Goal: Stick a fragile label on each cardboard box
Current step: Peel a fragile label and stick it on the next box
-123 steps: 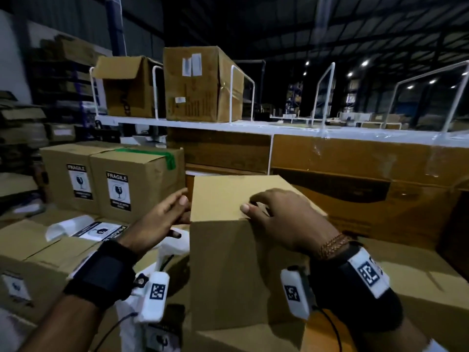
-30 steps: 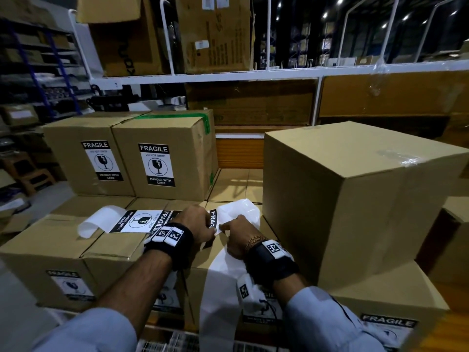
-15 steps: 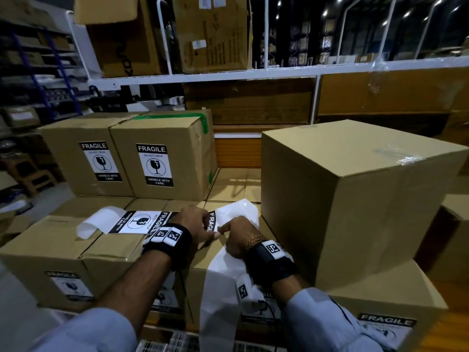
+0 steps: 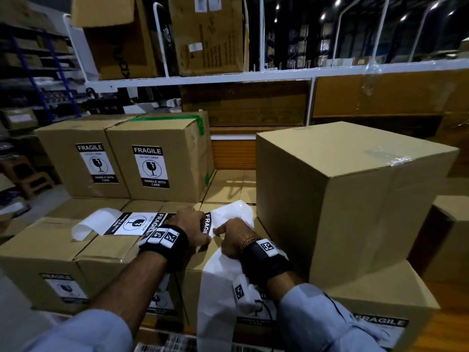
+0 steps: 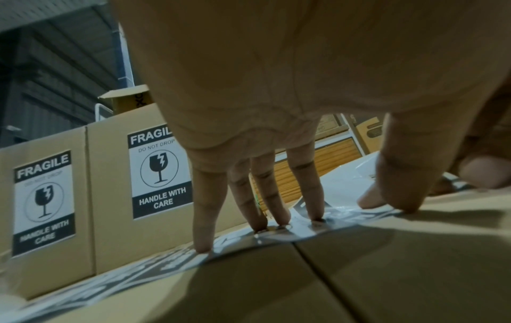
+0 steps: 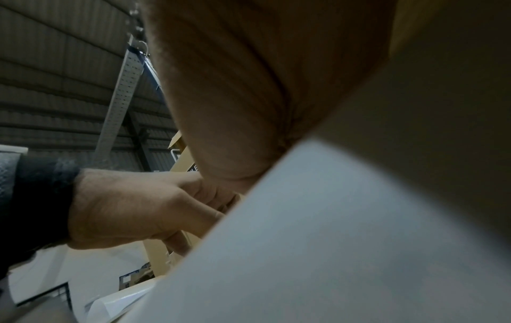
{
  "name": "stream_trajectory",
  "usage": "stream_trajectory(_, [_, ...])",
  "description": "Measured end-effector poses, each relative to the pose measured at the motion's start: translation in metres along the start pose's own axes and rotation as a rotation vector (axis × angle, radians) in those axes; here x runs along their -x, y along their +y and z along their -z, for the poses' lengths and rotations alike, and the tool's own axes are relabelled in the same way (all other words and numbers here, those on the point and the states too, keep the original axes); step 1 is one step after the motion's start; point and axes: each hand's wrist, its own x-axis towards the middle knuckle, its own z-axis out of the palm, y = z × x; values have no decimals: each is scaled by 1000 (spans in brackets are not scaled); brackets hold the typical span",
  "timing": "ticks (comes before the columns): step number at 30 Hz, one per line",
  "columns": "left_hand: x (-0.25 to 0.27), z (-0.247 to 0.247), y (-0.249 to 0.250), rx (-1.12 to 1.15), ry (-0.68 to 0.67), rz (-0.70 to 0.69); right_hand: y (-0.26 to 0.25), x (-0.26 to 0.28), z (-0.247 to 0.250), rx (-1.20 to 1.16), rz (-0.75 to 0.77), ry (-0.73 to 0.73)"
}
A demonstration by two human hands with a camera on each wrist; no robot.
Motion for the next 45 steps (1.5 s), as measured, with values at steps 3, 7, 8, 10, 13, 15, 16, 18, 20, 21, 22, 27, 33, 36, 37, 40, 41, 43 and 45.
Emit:
stream_trajectory(3, [0,0,-1,-2,0,-21,0,-1,-1,4,0,-11])
stream_trajectory(7, [-1,-2,-2,-14,29,-58,-1,1,0,15,12,-1])
stream_trajectory(8, [0,-2,-2,-12,31,-59,-1,2,0,23,15,-2])
stream_trajectory(10, [0,-3,-3,-4,36,-60,0,4,1,28,13,-5])
stream_trajectory(13, [2,-2,-2,21,39,-58,0,4,1,27,7,1])
stream_trajectory(15, [3,-1,-2,34,35,-54,0,4,-1,11,-3,11])
stream_trajectory(16, [4,-1,-2,36,33,-52,0,4,-1,0,-8,17])
stream_trajectory(18, [4,0,-2,33,29,-50,0,4,-1,-9,-15,25])
stream_trajectory(20, [4,1,0,25,25,-60,1,4,0,1,-8,27])
stream_trajectory(21, [4,1,2,22,25,-70,1,5,0,9,-4,21])
stream_trajectory(22, [4,2,4,12,32,-86,1,5,1,21,1,13])
stream_trajectory(27, [5,2,9,-57,34,-117,0,4,1,2,-5,8])
stream_trajectory(33, [3,0,-1,45,81,-38,2,5,-1,-93,-18,46])
stream_trajectory(36, [4,-1,-8,111,119,12,3,5,-1,-122,-25,51])
stream_trajectory(37, [5,-1,-9,132,123,25,3,5,-1,-131,-28,56])
stream_trajectory(40, [6,-1,-12,211,130,62,2,5,-1,-133,-31,63])
stream_trajectory(41, [6,0,-13,229,133,68,2,5,-2,-129,-32,69])
stream_trajectory(43, [8,0,-14,260,124,77,2,3,-6,-136,-42,93])
stream_trajectory(45, [8,3,-16,285,122,78,1,2,-6,-131,-48,116])
